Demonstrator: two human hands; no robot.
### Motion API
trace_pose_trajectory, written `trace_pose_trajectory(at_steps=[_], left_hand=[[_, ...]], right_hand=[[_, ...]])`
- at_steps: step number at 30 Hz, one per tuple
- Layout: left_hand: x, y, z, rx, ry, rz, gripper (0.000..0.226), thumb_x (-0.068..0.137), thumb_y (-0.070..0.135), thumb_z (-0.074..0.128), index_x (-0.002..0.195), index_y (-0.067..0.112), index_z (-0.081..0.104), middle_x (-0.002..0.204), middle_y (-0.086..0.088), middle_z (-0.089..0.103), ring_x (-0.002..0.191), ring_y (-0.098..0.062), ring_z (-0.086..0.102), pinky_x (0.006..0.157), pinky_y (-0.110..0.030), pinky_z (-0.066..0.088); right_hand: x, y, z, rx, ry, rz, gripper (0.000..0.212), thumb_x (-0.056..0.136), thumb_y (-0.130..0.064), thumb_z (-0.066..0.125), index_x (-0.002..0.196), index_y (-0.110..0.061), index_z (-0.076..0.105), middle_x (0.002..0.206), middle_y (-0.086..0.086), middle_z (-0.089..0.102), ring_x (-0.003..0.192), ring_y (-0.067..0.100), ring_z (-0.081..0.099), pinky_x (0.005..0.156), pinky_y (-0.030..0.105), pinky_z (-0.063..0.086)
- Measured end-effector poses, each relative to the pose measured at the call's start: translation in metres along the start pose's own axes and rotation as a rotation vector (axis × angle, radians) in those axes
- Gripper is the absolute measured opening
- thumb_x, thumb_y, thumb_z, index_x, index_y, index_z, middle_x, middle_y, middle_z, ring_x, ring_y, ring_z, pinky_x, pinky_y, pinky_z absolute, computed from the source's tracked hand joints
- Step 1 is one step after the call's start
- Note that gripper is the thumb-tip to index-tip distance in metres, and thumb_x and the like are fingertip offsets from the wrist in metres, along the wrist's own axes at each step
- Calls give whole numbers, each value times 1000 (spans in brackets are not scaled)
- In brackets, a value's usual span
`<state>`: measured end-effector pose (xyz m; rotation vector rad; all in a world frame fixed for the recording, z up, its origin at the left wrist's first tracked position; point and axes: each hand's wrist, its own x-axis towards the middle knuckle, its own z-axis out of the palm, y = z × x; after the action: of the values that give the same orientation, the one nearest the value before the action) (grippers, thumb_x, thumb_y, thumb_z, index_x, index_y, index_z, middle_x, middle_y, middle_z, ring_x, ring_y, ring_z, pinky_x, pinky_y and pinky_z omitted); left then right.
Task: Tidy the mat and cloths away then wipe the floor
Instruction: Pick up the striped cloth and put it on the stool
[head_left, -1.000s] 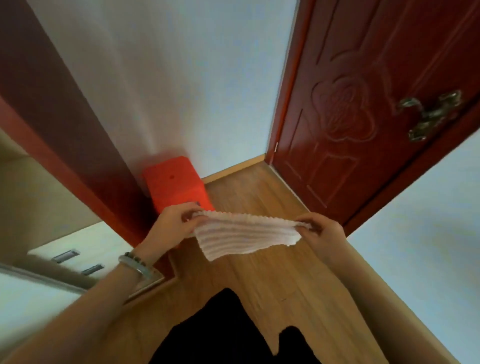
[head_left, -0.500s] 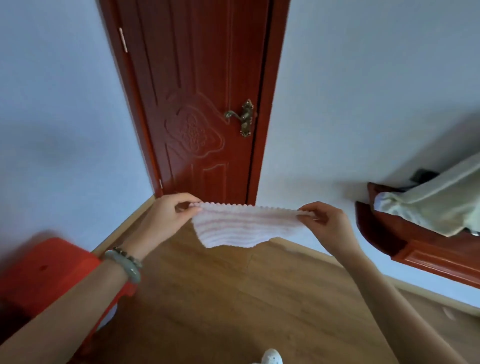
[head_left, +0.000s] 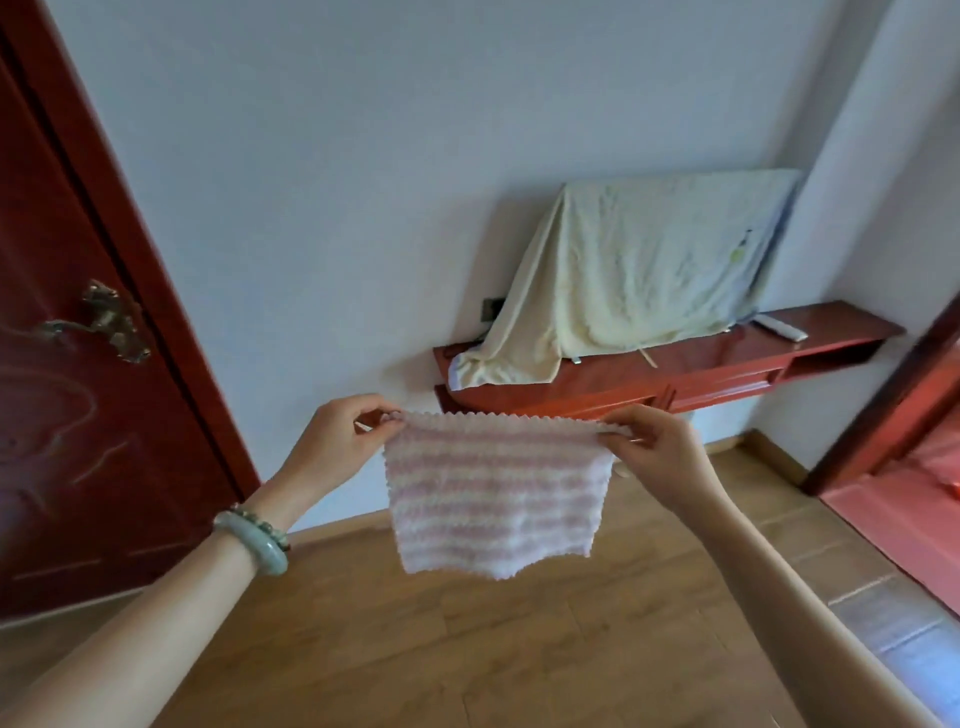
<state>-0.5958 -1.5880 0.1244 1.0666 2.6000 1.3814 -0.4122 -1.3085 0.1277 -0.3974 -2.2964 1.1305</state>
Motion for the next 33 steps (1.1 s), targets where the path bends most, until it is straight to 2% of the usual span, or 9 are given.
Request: trace_pose_trajectory(at_steps=[3,6,10,13,16,20,24,29,33], left_hand=[[39,38,59,-29,-61,74,18,86,17,68,81,35,68,78,16,68,69,-7,62,64,-17,47],[74,78,121,-61,-144,136,15,86,18,68,83,33,68,78,11,69,77,-6,63,70,-22,49],[113,131,196,-98,-199,251,25,83,16,70,76,39,63,78,30,66,78,7,61,72,-11,45],[139,163,248,-131,-293,299,17,85,15,69,82,31,68,85,25,67,82,1,63,73,-15,49],[165,195,296,-140,-365,353,8,85,16,69,86,23,72,85,24,67,82,-1,63,72,-16,51],[201,238,360,-195,-475,416,8,85,12,69,84,20,72,79,18,69,78,-5,65,68,-15,50],[241,273,427,-223,-563,466,11,83,10,70,82,21,72,76,13,71,74,-5,66,68,-17,51],[299,325,512,-279,-703,555,14,83,8,71,80,21,72,75,7,72,72,0,65,68,-11,49],[353,364,575,-254,-848,661,24,81,6,72,78,29,69,77,15,71,74,-2,66,72,-20,53]], right_hand=[[2,33,-59,-60,85,44,36,77,-3,73,72,-37,63,68,-20,67,70,-6,60,66,7,45],[2,65,-120,-120,175,77,34,76,-7,74,73,-39,65,76,-17,69,74,0,63,69,8,46],[-3,105,-193,-180,285,116,33,75,-7,75,74,-39,65,77,-19,68,74,4,64,72,13,49],[-9,130,-240,-227,355,168,29,74,-5,76,75,-32,67,74,-16,68,68,3,63,69,12,48],[-16,156,-282,-282,435,201,38,73,-4,76,73,-40,65,70,-19,66,68,-4,61,68,10,47],[-20,188,-331,-328,523,236,50,72,0,76,72,-48,62,68,-23,67,67,-1,61,68,16,48],[-18,220,-371,-313,628,298,47,72,7,74,72,-38,62,63,-27,65,63,-9,58,64,6,44],[1,261,-426,-297,707,391,24,75,7,72,77,-17,67,68,-3,66,60,-5,57,63,7,43],[21,297,-471,-295,807,460,28,75,5,72,73,-22,67,58,-17,65,54,-6,56,57,6,42]])
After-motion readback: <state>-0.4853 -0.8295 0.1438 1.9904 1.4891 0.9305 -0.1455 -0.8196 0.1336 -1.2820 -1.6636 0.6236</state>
